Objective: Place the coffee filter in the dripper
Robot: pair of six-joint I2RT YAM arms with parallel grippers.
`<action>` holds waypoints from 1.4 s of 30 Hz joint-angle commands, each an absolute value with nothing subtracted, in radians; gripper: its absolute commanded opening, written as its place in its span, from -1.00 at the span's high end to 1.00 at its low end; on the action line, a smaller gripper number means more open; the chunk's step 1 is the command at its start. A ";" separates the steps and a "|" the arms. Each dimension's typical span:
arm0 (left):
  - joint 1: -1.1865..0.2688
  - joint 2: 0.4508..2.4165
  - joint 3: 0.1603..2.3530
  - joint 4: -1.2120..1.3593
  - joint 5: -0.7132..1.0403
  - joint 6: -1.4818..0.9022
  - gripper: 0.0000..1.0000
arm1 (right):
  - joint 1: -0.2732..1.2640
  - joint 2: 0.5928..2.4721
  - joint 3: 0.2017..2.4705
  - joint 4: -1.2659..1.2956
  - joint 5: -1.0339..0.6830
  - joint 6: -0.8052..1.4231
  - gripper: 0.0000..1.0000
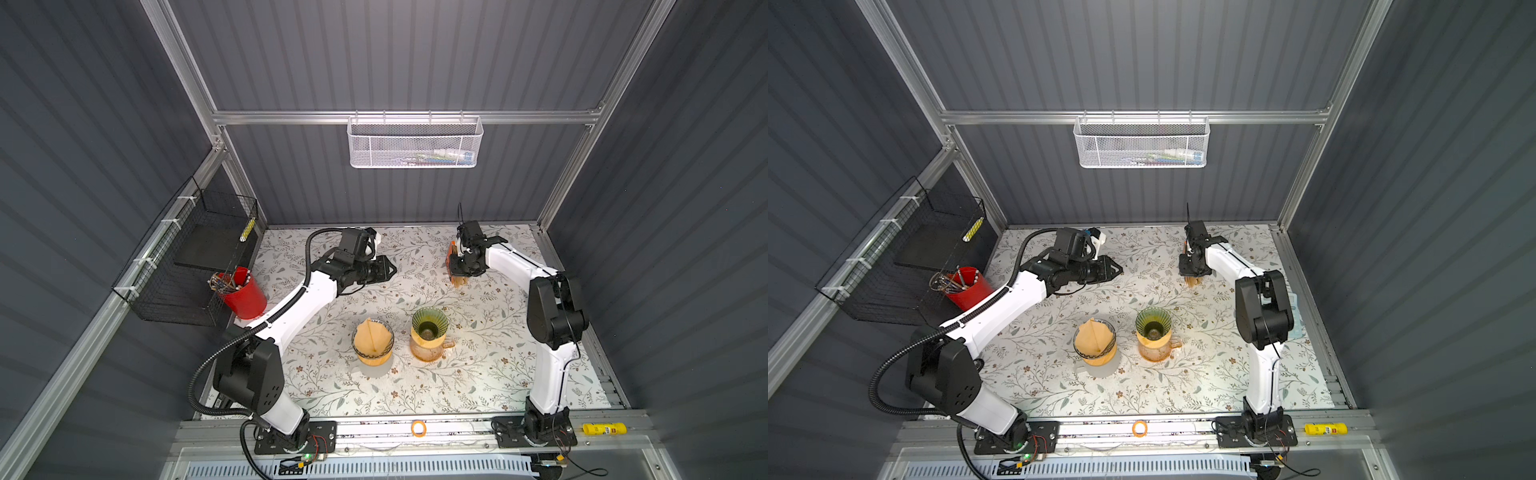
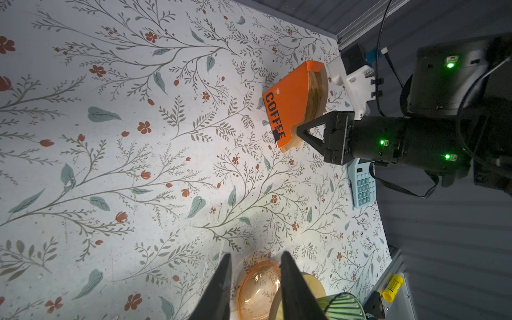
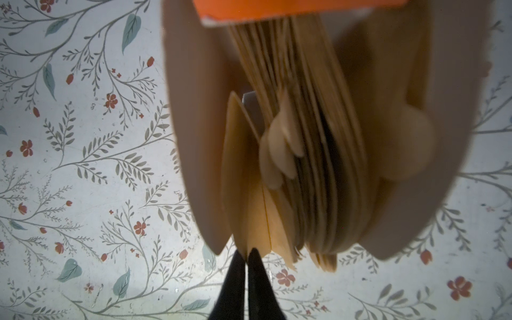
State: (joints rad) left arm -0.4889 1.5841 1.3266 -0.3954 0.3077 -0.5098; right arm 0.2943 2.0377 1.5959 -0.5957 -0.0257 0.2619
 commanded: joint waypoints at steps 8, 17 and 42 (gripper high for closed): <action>-0.480 1.563 1.310 -0.395 0.322 -0.514 0.37 | 0.298 2.069 1.647 -0.612 -0.014 0.252 0.75; -0.480 1.568 1.309 -0.393 0.322 -0.514 0.38 | 0.298 2.081 1.649 -0.614 -0.011 0.252 0.76; -0.479 1.521 1.285 -0.382 0.322 -0.522 0.38 | 0.299 1.958 1.548 -0.630 -0.010 0.285 1.00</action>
State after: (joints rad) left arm -0.4870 1.5528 1.2984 -0.3950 0.3077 -0.5098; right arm 0.2947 1.9911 1.5730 -0.6128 -0.0181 0.2691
